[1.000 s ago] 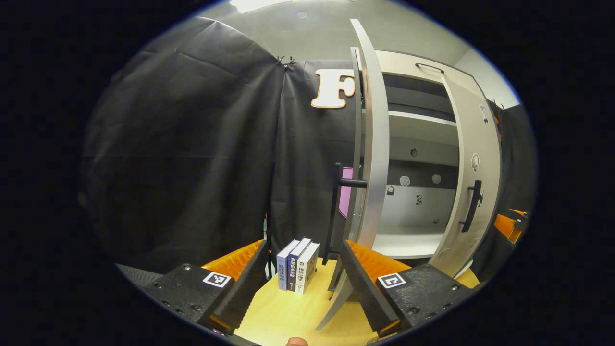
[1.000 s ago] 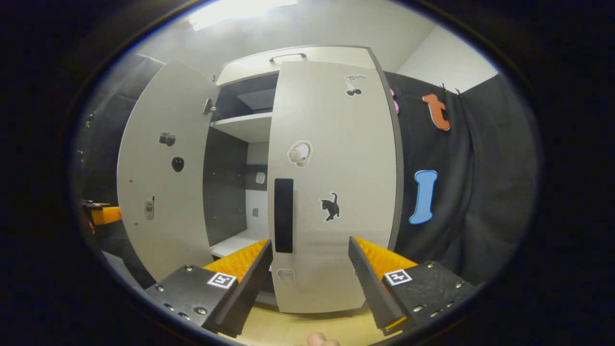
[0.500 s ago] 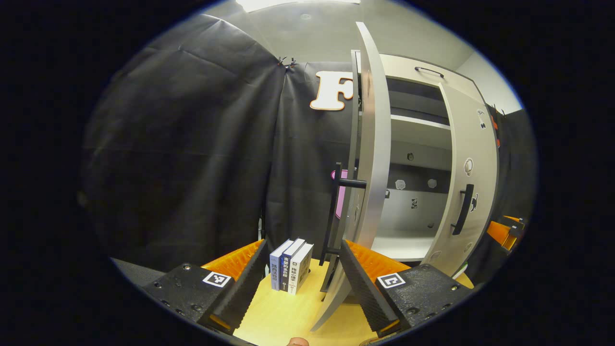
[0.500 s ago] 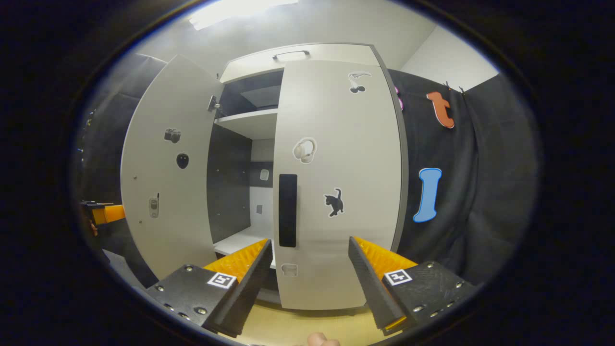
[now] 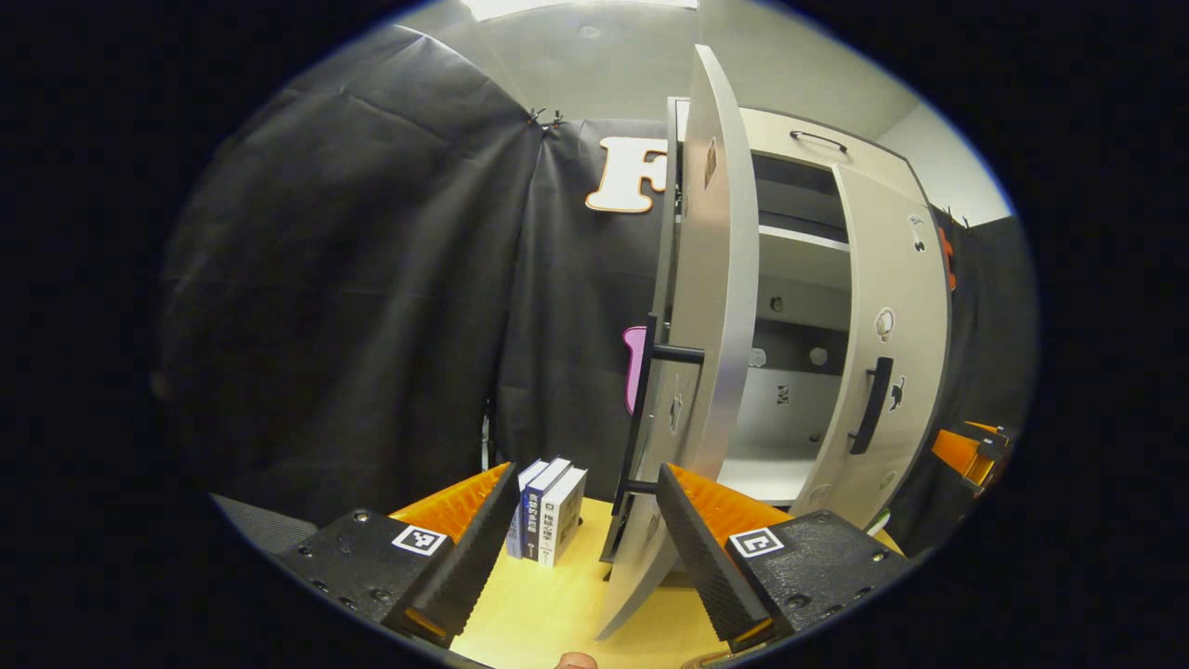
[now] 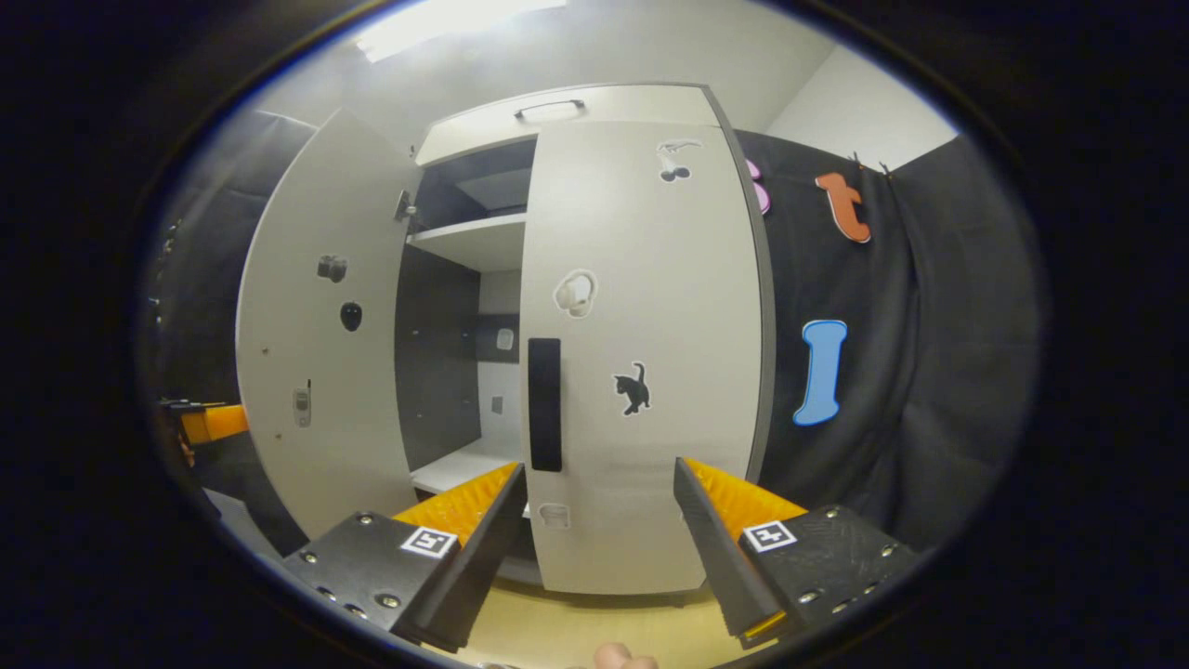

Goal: Grasp the bottle in the cabinet with the left hand and place it on the coaster, then close the right door with the right hand and the left door with the left hand.

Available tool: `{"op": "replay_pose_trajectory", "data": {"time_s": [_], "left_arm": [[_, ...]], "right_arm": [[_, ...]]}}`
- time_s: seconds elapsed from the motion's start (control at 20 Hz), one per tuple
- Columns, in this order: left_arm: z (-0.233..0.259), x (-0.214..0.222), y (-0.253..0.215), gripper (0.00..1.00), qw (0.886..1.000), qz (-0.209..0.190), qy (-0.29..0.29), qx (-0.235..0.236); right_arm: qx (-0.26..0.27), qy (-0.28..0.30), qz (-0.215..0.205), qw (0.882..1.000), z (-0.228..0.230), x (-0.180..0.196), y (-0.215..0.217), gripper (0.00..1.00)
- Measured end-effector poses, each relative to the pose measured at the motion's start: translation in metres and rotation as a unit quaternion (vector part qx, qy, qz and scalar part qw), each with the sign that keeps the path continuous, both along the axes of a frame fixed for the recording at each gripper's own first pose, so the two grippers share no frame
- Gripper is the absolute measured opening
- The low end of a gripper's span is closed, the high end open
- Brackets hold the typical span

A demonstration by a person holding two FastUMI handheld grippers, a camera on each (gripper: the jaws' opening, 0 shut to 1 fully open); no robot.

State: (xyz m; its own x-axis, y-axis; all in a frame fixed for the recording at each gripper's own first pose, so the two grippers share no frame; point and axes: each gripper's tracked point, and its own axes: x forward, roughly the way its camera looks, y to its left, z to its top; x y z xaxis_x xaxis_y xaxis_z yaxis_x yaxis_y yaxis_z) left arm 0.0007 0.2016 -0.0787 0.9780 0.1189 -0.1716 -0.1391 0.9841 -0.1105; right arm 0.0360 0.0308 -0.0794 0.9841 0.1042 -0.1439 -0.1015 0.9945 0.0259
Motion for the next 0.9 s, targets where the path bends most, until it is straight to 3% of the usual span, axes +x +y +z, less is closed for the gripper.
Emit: {"op": "replay_pose_trajectory", "data": {"time_s": [0.1,0.15,0.35,0.9], "left_arm": [[0.0,0.001,-0.01,0.89,1.0,-0.014,0.0,-0.001],[0.001,0.001,-0.014,0.95,1.0,-0.02,0.0,-0.002],[0.001,0.005,-0.029,0.94,0.999,-0.042,-0.002,-0.005],[0.002,0.018,-0.067,0.94,0.995,-0.103,-0.005,0.002]], "right_arm": [[-0.001,-0.001,-0.002,1.0,0.001,-0.002,-0.002,0.96],[-0.002,-0.001,-0.003,1.0,0.001,-0.002,-0.003,0.96],[-0.005,0.0,-0.01,1.0,0.001,-0.005,-0.011,0.93],[0.0,0.002,-0.032,0.999,-0.002,-0.008,-0.029,0.96]]}}
